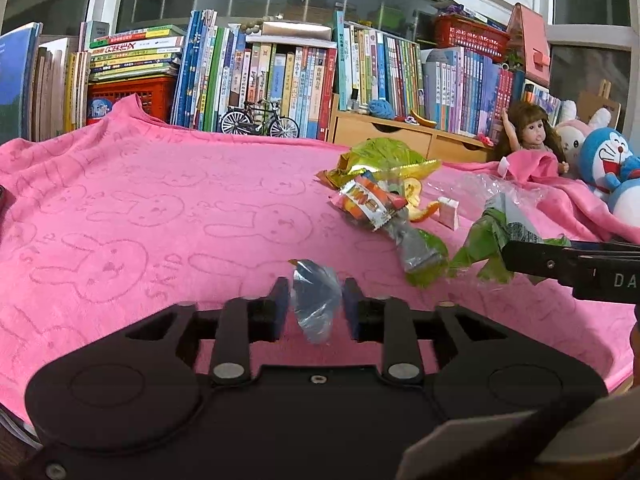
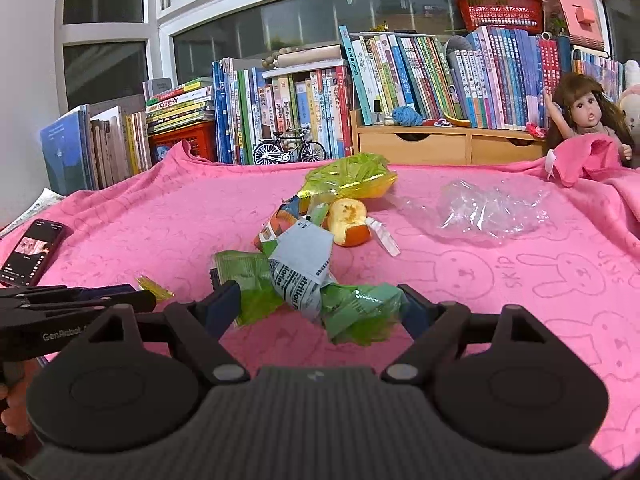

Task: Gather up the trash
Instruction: 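Lift the foil scrap with the left tool while the right tool lifts the green wrapper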

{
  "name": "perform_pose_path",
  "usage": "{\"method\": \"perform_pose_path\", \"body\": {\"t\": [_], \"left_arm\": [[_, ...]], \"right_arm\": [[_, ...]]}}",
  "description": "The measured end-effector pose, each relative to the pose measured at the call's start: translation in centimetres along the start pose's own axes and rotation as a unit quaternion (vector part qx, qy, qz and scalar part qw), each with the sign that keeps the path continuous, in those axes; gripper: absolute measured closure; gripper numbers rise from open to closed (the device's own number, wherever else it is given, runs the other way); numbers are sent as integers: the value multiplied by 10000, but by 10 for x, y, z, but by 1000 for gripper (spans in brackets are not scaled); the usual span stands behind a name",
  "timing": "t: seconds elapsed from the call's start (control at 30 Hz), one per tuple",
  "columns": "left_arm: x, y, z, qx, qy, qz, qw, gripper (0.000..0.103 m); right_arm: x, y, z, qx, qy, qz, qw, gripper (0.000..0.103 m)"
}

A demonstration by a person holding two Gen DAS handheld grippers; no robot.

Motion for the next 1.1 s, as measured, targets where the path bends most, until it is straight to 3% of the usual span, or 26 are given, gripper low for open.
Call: {"method": "perform_pose_path", "body": {"t": [0.03, 0.13, 0.33, 0.4, 0.43, 0.47, 0.5, 0.87, 1.1], "left_arm": [[0, -1, -1, 1, 10, -9, 10000, 54], [-1, -3, -4, -24, -30, -34, 10000, 46], [0, -18, -11, 106, 5, -5, 9999, 45], [1, -23, -12, 68, 44, 50, 10000, 49], [1, -24, -12, 58, 37, 91, 9999, 56], [0, -24, -11, 48, 38, 127, 9999, 63], [0, -24, -11, 52, 53, 134, 9999, 79], [-15, 2, -1, -93, -250, 40, 9996, 83], [-22, 30, -4, -96, -180, 37, 9998, 83]], "right_arm": [[-1, 0, -1, 11, -14, -2, 10000, 19], [-2, 0, -4, 35, -61, -5, 10000, 19], [-1, 0, -8, 34, -79, 7, 10000, 19], [0, 0, -9, 24, -53, 10, 10000, 19], [0, 0, -10, 17, -48, 18, 10000, 19], [0, 0, -10, 12, -47, 25, 10000, 19], [1, 0, -10, 6, -46, 33, 10000, 19], [3, 12, -13, -72, -92, 145, 9998, 19], [7, 28, -20, -110, -128, 266, 9995, 19]]}}
Point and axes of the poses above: each gripper's, at about its wrist camera, not at the fingertips, and y roughly against the way its jaws point, x to its left, z to its top, the point moved 5 cm from there along -y, roughly the way its jaws point, and after that the axes turned 8 degrees about -z, right-handed, at the moved point
